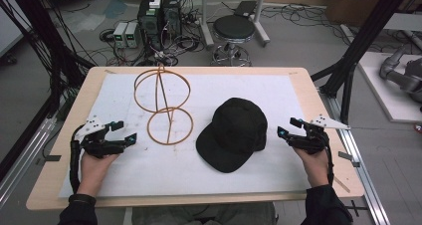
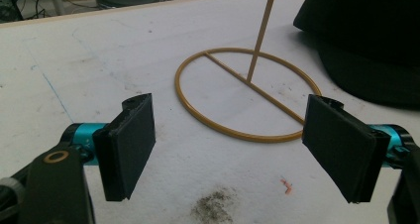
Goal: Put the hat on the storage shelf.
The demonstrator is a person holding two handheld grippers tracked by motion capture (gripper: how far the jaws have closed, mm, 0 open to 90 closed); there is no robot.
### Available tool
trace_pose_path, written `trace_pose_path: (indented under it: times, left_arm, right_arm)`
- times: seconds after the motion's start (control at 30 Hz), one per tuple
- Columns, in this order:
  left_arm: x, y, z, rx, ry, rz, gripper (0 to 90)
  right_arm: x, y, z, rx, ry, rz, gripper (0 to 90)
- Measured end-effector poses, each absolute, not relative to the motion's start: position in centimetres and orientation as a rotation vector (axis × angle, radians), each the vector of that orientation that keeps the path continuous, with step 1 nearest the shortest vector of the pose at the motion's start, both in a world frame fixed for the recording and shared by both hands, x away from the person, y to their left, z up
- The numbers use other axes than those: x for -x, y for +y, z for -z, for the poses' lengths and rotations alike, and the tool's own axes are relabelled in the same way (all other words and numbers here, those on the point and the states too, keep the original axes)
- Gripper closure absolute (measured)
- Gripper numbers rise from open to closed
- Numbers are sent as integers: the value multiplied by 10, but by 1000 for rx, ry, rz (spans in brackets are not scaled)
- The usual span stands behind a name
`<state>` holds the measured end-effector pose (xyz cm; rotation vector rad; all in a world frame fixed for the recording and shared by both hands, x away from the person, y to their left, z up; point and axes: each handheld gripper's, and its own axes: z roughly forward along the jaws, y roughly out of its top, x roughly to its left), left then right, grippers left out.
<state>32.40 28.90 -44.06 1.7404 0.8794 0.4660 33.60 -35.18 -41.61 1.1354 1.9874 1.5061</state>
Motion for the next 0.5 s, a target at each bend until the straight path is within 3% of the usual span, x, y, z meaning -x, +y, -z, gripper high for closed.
trace_pose_path:
  times: [0.27,0.5]
  left_arm:
    - [-324,288,441,-1752,883,-457,208]
    - [-324,287,441,-1754,885,-448,209]
  right_arm:
    - [-339,-356,419,-1110,2055,-1558,306]
    - [-343,-350,424,-999,2220,-1574,408]
